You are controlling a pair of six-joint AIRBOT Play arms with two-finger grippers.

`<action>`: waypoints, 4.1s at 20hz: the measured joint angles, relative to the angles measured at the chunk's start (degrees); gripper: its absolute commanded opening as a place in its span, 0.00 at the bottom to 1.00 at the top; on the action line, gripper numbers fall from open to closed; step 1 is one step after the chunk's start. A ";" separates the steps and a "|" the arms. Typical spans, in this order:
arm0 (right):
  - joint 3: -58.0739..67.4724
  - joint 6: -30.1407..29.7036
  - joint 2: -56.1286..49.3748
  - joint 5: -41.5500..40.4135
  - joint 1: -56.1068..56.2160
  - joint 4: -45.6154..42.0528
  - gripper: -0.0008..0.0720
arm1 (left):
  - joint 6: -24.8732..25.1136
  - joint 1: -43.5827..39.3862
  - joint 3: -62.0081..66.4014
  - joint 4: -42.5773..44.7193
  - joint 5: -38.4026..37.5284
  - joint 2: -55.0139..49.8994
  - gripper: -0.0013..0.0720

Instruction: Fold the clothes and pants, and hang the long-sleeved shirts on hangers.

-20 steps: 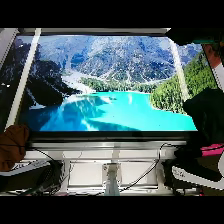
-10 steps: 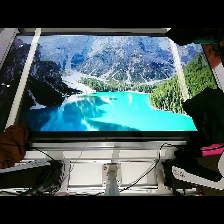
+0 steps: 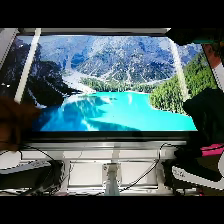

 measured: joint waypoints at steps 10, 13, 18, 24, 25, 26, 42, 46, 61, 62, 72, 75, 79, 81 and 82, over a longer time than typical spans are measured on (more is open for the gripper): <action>0.00 -0.02 0.00 -0.02 0.00 0.00 0.03 | 6.99 -35.91 0.07 -10.56 2.12 3.23 0.04; 0.00 -0.02 0.00 0.00 0.00 0.00 0.03 | 7.39 -50.34 0.07 -7.37 6.73 3.34 0.04; 0.00 -0.02 0.00 0.00 0.00 0.00 0.03 | 7.80 -72.70 0.07 2.12 21.81 3.28 0.05; 0.00 -0.02 0.00 0.00 0.00 0.26 0.03 | 7.85 -87.03 0.07 10.51 38.16 2.10 0.92; 0.00 -0.02 0.00 0.00 0.00 0.31 0.03 | 7.87 -87.60 0.07 10.99 39.15 2.08 0.92; 0.00 -0.02 0.00 0.07 0.00 0.33 0.03 | 7.87 -87.73 0.07 11.43 39.89 2.12 0.92; -16.15 0.76 -3.04 8.90 3.76 -0.11 0.70 | 7.82 -62.82 0.07 12.94 29.46 17.07 0.92; -27.04 -1.11 -3.43 1.42 11.41 -0.07 0.70 | 7.82 -59.21 0.07 12.90 26.36 18.08 0.92; -34.71 5.66 -19.54 -22.60 32.09 -19.74 0.85 | 7.82 -57.68 0.07 13.73 24.44 18.40 0.92; -34.71 7.17 -20.13 -23.56 32.09 -20.59 0.82 | 7.82 -57.68 0.07 14.16 24.44 18.40 0.92; -29.42 15.15 -22.64 -22.60 30.40 -23.04 0.03 | 7.80 -57.68 0.07 15.58 24.30 18.40 0.92; -21.79 12.63 -22.34 -15.72 30.32 -23.34 0.03 | 7.80 -57.66 0.07 15.61 24.37 18.40 0.92; -10.58 7.28 -19.10 -6.21 30.29 -23.54 0.03 | 7.82 -57.61 0.07 15.67 24.44 18.40 0.92; -6.05 4.87 -16.44 -2.73 30.29 -23.65 0.03 | 7.82 -57.53 0.07 15.96 24.44 18.43 0.92; -4.11 3.89 -14.75 -1.38 30.21 -23.74 0.03 | 7.80 -57.42 0.07 16.48 24.44 18.43 0.92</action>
